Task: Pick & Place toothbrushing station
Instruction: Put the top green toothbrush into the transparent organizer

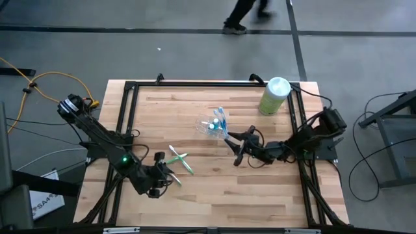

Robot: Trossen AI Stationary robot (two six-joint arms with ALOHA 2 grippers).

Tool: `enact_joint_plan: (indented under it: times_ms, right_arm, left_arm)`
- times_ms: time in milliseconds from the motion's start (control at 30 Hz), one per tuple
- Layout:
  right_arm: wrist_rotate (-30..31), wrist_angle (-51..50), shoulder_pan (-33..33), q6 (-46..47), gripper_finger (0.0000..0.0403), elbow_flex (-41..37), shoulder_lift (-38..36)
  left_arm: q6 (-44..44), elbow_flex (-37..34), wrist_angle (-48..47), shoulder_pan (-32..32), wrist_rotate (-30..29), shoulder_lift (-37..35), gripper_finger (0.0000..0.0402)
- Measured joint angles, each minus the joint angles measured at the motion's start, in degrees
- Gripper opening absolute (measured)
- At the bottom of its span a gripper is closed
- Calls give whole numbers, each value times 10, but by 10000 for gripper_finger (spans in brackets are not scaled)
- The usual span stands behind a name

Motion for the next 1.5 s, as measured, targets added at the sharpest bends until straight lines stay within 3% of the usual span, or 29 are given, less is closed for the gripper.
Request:
enact_joint_plan:
  times_ms: [367, 667, 1033, 1500]
  right_arm:
    - [4, -42, 28, -31, 148, 0, -71]
    - [14, -49, 28, -39, 148, 0, -71]
    - [15, -54, 28, -39, 148, 0, -70]
    - [15, -53, 28, -37, 149, 0, -70]
  left_arm:
    - [67, 0, -99, 64, -21, 7, 152]
    - [169, 0, -134, 105, -36, 83, 152]
    - [205, 0, -135, 85, -183, 172, 152]
    - [185, -7, -136, 64, -210, 178, 152]
